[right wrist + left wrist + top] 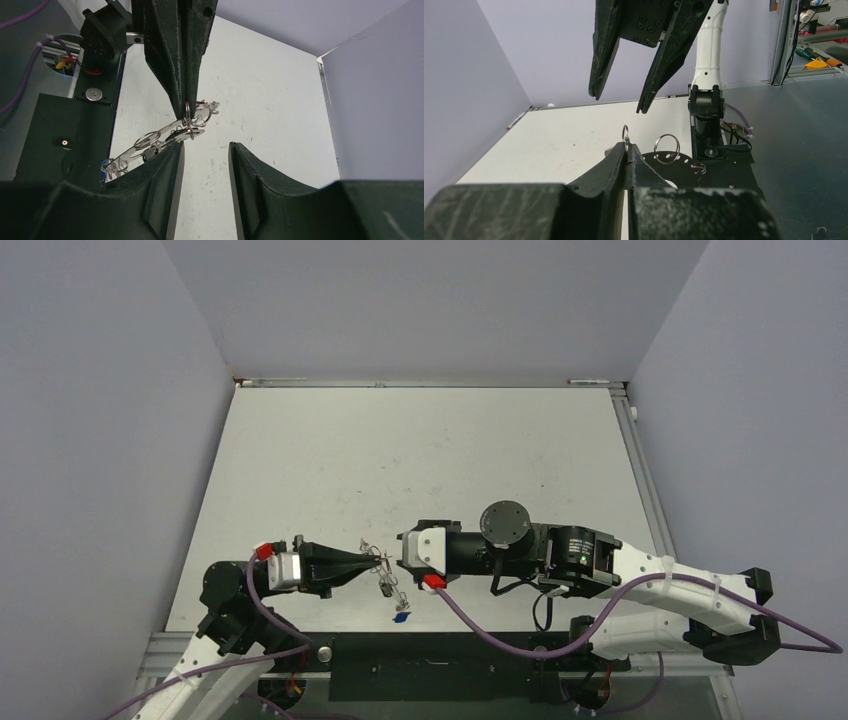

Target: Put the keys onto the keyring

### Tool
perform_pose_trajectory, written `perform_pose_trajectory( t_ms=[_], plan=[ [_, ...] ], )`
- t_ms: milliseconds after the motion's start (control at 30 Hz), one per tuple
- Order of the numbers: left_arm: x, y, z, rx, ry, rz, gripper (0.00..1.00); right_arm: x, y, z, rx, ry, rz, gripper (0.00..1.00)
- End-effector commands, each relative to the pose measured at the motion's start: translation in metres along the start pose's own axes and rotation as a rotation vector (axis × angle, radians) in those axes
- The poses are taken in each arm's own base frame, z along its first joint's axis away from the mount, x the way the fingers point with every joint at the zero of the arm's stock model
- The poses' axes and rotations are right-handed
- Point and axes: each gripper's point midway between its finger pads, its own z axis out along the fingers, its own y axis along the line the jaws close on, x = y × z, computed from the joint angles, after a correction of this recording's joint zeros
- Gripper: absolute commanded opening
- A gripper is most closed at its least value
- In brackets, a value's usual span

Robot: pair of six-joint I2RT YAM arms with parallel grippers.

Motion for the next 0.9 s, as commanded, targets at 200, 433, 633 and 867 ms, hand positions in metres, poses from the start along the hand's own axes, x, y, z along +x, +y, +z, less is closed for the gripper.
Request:
perform_pose_trajectory(
  t_ms=[200,433,633,867],
  plan=[
    [-0.030,-0.006,0.000,0.023,-0.116,0.076,0.00,-0.023,0.003,0.011,-0.039,-0.097,-0.027,0.34],
    [-0.030,-0.005,0.000,0.019,-0.114,0.073,0.00,-0.023,0.004,0.015,-0.049,-0.099,-0.028,0.30],
    [-0.029,-0.004,0.000,0.018,-0.112,0.070,0.00,-0.023,0.004,0.017,-0.051,-0.099,-0.031,0.28],
    [-0.029,-0.005,0.001,0.020,-0.112,0.067,0.00,-0.021,0.005,0.020,-0.057,-0.094,-0.036,0.20]
  ],
)
